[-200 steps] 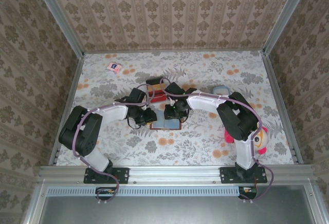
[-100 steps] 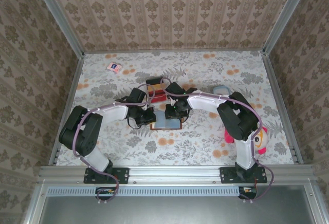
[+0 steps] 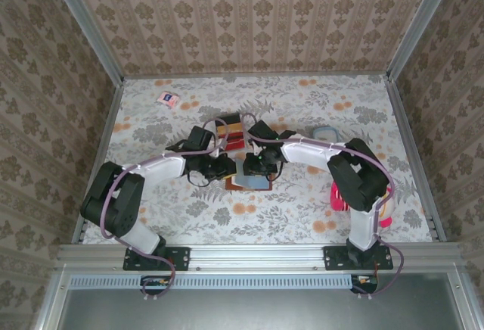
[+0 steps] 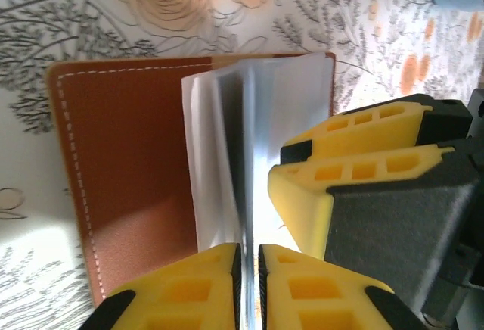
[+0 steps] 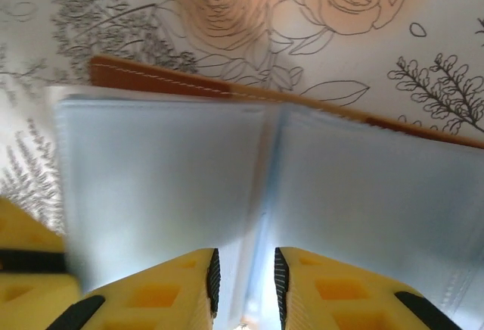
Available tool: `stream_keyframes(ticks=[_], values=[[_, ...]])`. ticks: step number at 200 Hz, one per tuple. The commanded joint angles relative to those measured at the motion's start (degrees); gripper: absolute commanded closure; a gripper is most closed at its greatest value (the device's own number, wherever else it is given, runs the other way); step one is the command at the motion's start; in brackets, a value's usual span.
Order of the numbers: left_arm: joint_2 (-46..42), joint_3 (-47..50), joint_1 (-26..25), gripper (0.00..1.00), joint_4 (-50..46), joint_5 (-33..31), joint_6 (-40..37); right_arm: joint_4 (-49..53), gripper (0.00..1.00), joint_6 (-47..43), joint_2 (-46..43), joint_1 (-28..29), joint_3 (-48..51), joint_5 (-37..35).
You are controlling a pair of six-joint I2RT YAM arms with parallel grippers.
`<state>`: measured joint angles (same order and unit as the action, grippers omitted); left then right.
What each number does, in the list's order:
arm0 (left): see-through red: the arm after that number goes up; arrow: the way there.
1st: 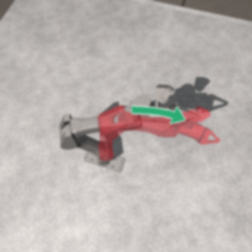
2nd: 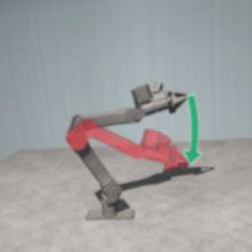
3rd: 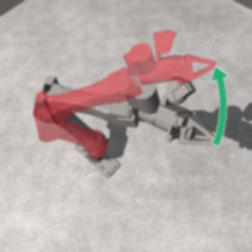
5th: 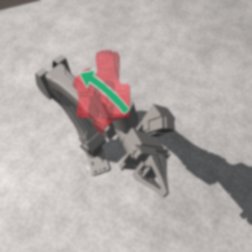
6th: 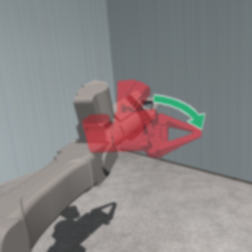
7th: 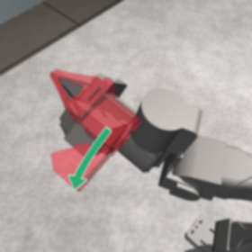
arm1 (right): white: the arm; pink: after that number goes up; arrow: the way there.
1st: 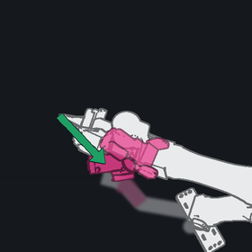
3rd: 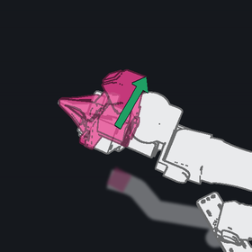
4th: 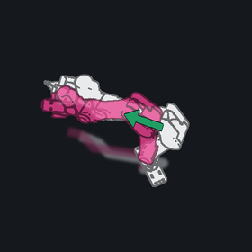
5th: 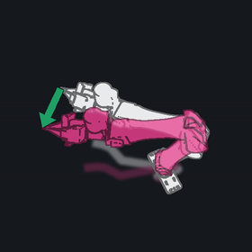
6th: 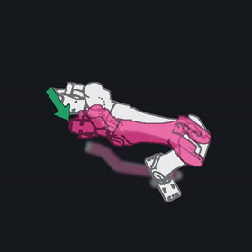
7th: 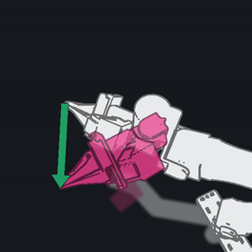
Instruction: Take the credit cards out of the card holder
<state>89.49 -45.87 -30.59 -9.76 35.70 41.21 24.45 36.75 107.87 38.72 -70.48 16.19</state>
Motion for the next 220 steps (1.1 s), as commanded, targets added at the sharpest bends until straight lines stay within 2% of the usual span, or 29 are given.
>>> stream_keyframes(ticks=[1,102,156,168,188,220], values=[[-0.5,-1.5,-0.7,0.82,2.0,3.8,0.3,-2.1,0.68,2.5,-4.8,-0.7,1.8,1.5],[2.3,-5.7,-4.0,0.71,2.7,4.6,1.0,-6.2,0.59,7.3,-13.5,-4.9,9.5,-2.8],[5.8,-8.2,-6.1,0.66,2.4,2.5,1.5,-6.8,0.57,7.6,-14.9,-6.9,11.5,-1.8],[5.4,-8.2,-6.1,0.66,1.5,1.6,1.2,-6.9,0.57,7.3,-14.7,-6.9,11.5,-1.3],[3.9,-7.9,-5.5,0.65,-2.9,-4.9,0.0,-6.5,0.56,6.4,-14.0,-6.8,10.8,-0.3],[0.8,-3.3,-2.3,0.63,-5.6,-10.4,1.0,-2.9,0.55,3.5,-10.3,-4.4,7.1,0.2]])
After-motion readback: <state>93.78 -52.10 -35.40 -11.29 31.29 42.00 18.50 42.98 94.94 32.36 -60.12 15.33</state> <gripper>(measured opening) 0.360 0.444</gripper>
